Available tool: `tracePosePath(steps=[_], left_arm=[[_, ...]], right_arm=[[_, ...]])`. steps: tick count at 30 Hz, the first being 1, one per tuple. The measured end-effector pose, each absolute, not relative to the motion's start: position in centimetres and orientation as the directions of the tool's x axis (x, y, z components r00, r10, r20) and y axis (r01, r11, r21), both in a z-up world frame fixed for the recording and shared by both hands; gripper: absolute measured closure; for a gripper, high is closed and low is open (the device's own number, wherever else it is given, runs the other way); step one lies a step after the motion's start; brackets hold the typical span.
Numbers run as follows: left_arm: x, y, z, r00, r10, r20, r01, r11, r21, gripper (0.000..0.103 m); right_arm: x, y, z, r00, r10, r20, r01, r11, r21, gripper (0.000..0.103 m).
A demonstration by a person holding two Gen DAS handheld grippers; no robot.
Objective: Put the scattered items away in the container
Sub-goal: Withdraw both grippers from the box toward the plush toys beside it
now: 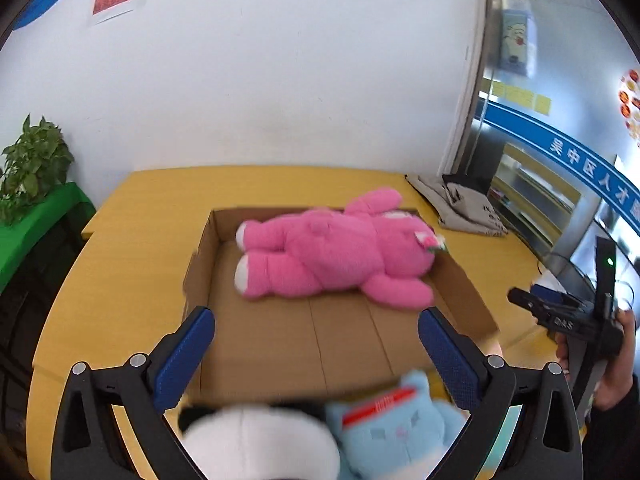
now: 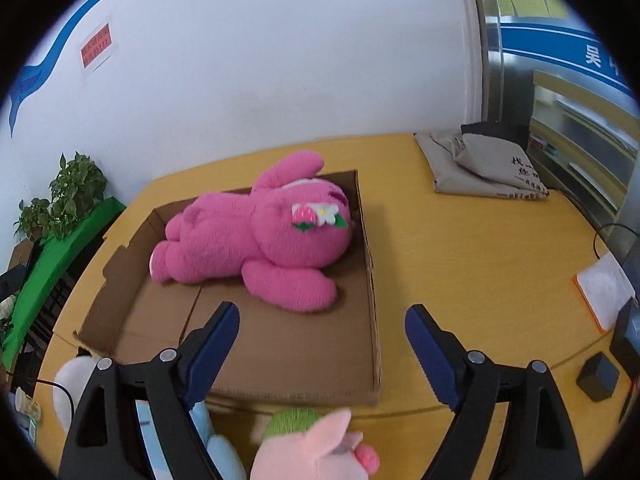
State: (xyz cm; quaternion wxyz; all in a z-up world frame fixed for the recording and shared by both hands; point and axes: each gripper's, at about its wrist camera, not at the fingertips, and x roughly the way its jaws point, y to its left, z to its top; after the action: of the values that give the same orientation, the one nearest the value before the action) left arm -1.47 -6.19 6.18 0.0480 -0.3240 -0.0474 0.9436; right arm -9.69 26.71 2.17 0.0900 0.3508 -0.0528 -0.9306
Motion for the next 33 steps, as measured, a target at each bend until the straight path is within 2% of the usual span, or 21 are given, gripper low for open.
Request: tracePosePath(steps=[3,6,11,33], left_arm=[[2.1,-5.4,4.9,-0.769,0.08,-0.634,-0.017,-0.994,-0.104,0.0],[4.1,-5.0,3.3,-0.747,0.113,-0.655,-0.022,-0.989,-0.145,0.0],[5.6,-3.7,2.4,-0.732,0.115,-0.671,-0.035,-0.991,-0.132,0.0],[5.9,-2.7,1.6,-0.714,0.131,-0.688,-0.03,-0.987,-0.157,0.0]], right_arm=[[-5.8,26.5,1.0,-0.727,-0.185,-0.661,0.118,-0.982,0.145,0.018],[-2.2,26.3,1.1,-0.74,-0.173,-0.65,0.099,-0.984,0.149,0.018],[1.2,25.9,1.9,-0.773,-0.109,-0.625,0.069,-0.994,0.087,0.018],[2.3,24.3,2.2,-0.773,-0.112,-0.625,0.106,-0.993,0.047,0.018]])
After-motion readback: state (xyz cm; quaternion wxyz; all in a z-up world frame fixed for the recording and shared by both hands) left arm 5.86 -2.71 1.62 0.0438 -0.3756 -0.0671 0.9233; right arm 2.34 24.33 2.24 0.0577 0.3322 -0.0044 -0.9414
